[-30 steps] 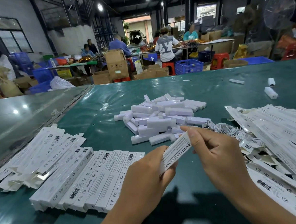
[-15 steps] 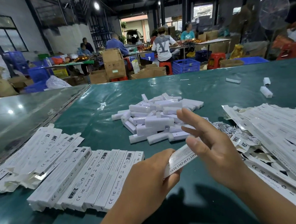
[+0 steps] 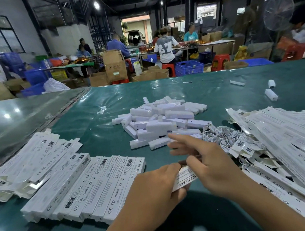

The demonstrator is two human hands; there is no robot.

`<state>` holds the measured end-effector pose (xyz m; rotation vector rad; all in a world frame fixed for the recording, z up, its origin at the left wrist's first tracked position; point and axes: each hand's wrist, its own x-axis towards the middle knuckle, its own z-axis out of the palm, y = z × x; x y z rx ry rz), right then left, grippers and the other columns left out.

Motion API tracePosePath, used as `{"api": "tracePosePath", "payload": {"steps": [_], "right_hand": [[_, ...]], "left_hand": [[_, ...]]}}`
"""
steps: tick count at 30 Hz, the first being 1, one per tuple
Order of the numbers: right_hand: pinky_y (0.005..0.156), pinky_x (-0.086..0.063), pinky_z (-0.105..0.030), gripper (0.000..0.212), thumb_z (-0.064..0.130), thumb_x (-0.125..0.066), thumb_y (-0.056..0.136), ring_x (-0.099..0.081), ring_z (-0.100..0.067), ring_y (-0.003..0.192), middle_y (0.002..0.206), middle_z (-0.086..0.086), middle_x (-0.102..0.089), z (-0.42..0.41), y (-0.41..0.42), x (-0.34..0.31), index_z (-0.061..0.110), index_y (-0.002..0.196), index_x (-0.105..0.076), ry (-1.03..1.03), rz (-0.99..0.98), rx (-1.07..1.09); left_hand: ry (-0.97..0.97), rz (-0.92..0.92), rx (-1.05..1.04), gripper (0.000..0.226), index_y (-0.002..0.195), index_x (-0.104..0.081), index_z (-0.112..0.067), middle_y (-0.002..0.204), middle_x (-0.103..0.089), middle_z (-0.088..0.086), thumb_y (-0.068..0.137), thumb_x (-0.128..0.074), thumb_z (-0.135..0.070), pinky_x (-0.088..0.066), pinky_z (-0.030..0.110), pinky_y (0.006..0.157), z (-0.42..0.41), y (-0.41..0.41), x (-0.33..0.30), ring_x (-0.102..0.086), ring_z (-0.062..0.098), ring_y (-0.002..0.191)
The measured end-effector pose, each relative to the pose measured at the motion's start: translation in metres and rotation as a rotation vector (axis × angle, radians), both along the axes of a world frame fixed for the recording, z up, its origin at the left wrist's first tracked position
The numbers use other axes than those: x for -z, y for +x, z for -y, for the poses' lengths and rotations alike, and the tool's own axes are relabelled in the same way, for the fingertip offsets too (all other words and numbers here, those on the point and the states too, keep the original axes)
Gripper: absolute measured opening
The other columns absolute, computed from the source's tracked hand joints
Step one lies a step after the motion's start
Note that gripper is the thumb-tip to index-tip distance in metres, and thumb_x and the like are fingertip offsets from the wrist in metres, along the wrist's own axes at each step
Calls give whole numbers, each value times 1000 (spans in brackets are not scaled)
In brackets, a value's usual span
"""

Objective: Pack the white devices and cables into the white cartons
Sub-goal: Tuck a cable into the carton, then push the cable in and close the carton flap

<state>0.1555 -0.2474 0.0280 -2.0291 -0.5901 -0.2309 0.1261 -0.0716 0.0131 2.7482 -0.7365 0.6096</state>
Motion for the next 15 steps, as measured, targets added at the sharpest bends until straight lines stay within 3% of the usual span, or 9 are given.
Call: {"api": "tracePosePath", "payload": {"steps": [2,4,6,7,9,11,12,14,15], "right_hand": [[87,-60,-31,61,-6,-42,88,-71,-2,104,108,17,-75,5,7,-1,39,125,-64,122,-7,126],[76,-58,-27,57,-15,-36,89,-75,-7,91,97,8,-79,17,18,-7,26,112,-69,320,-49,314],[59,-50,-24,48,-13,-34,93,-74,-8,74,90,0,-79,27,25,-13,16,107,-69,643,-229,412],[51,-47,-23,42,-11,-36,95,-72,-9,65,86,-2,-79,27,27,-13,14,106,-69,789,-351,405],[43,-48,-23,36,-9,-40,97,-70,-14,58,83,-6,-78,15,22,-10,11,103,-68,909,-570,287],[46,-52,-24,34,-7,-39,99,-74,-19,65,90,-8,-78,-7,12,1,11,105,-68,738,-678,190],[52,-53,-22,32,-3,-41,101,-75,-18,73,93,-4,-78,-15,6,7,14,107,-67,520,-637,175],[69,-48,-10,25,3,-48,99,-70,-7,87,98,11,-73,-22,4,20,20,108,-64,66,-352,232],[77,-46,-9,24,4,-51,98,-66,-3,90,101,14,-69,-21,10,21,22,109,-63,-61,-203,274]], "left_hand": [[-46,160,-6,47,114,-66,-27,91,-70,-14,80,-58,-60,-52,29,66,-4,7,1,-66,13,78],[-291,197,-59,67,127,-60,-23,103,-68,-15,72,-75,-59,-46,28,81,-17,15,-2,-64,10,90],[-739,-26,-89,93,141,-41,-35,118,-64,-22,62,-83,-64,-44,20,91,-29,20,-8,-61,-1,105],[-953,-225,-32,101,143,-33,-41,124,-64,-23,59,-85,-65,-46,24,97,-32,21,-8,-61,-1,112],[-1141,-541,173,105,144,-30,-42,135,-61,-20,58,-88,-61,-48,41,106,-25,17,-7,-59,5,124],[-1140,-632,381,83,143,-44,-32,142,-59,-9,73,-86,-47,-48,39,107,-13,11,2,-56,14,132],[-1158,-609,420,62,138,-55,-27,140,-62,-4,83,-81,-37,-51,33,102,-10,9,3,-58,17,129],[-1271,-526,374,25,116,-71,-21,125,-71,3,91,-72,-20,-54,25,93,-8,9,-1,-66,20,119],[-1305,-467,314,17,105,-74,-21,115,-75,5,90,-69,-16,-54,24,91,-10,11,-1,-69,22,112]]}}
